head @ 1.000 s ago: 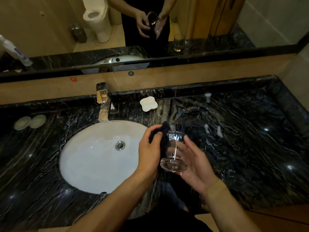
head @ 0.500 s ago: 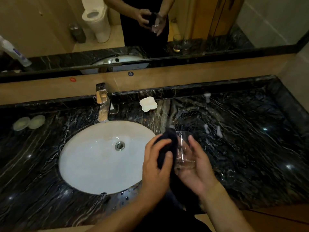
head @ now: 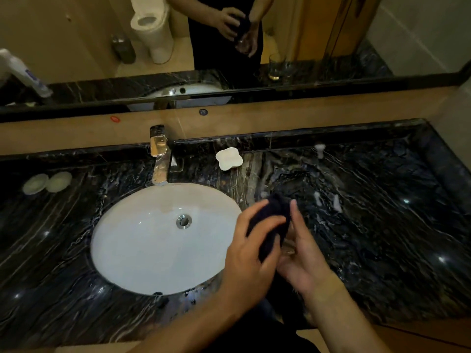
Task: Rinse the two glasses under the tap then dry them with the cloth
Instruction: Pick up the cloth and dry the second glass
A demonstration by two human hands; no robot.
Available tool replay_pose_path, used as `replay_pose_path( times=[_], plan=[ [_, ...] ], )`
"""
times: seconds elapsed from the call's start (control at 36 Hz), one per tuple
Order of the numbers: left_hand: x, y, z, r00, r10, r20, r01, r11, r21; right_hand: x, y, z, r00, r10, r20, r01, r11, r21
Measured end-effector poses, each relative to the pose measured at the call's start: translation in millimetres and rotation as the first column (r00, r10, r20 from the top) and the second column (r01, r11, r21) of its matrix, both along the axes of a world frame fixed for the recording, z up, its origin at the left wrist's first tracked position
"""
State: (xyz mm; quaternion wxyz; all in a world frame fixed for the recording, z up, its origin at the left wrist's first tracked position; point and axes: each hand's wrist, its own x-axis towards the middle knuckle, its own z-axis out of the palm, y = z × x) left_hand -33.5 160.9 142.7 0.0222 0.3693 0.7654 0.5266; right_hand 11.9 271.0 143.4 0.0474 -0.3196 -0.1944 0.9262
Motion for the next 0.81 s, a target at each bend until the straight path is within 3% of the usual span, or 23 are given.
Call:
replay_pose_path(
  times=[0.08, 0.19, 0.25, 0.33, 0.42, 0.5, 0.56, 0.67, 0.81],
  plan=[
    [2.8, -9.9, -11.6, 0.999, -0.02, 0.032, 0.019, 0.999, 0.032, 0.5, 4.7, 0.7, 1.0, 0.004, 0.012, -0.004, 0.999, -0.04],
    [-7.4, -5.0, -10.9, 0.904, 0.129, 0.408, -0.158, 0.987, 0.038, -0.6, -0.3, -3.6, 0.998, 0.013, 0.063, -0.021, 0.992, 0.122],
    [-19.7, 4.4, -6.0, 0.711, 0.187, 0.678, -0.265, 0.964, 0.012, 0.1, -7.1, -4.3, 0.997, 0.026, 0.076, -0.045, 0.964, 0.262],
    [-41.3, 13.0, -11.1, 0.297, 0.134, 0.945, -0.405, 0.914, -0.002, 0.3, -11.1, -3.1, 0.997, 0.021, 0.074, -0.061, 0.804, 0.592],
    [-43.3, 12.0, -14.7, -0.027, -0.049, 0.998, -0.43, 0.902, 0.033, 0.2, -15.4, 1.0, 1.0, 0.024, 0.004, -0.017, 0.602, 0.798],
    [-23.7, 12.0, -9.5, -0.234, -0.177, 0.956, -0.377, 0.923, 0.079, -0.3, -19.2, -0.3, 0.999, 0.021, -0.049, 0.04, 0.296, 0.954],
    [-6.5, 9.0, -3.9, -0.296, -0.208, 0.932, -0.364, 0.927, 0.091, 0.2, -13.9, -2.2, 0.998, 0.009, -0.06, 0.057, 0.198, 0.979],
    [10.1, -3.6, -5.3, -0.368, -0.267, 0.891, -0.376, 0.919, 0.12, 5.9, 3.2, -5.0, 1.0, 0.02, -0.024, 0.021, 0.129, 0.991],
    [-4.9, -9.5, -7.6, -0.224, -0.247, 0.943, -0.376, 0.914, 0.15, 24.7, -5.2, -3.4, 0.998, 0.059, -0.013, -0.001, 0.242, 0.97]
  ],
)
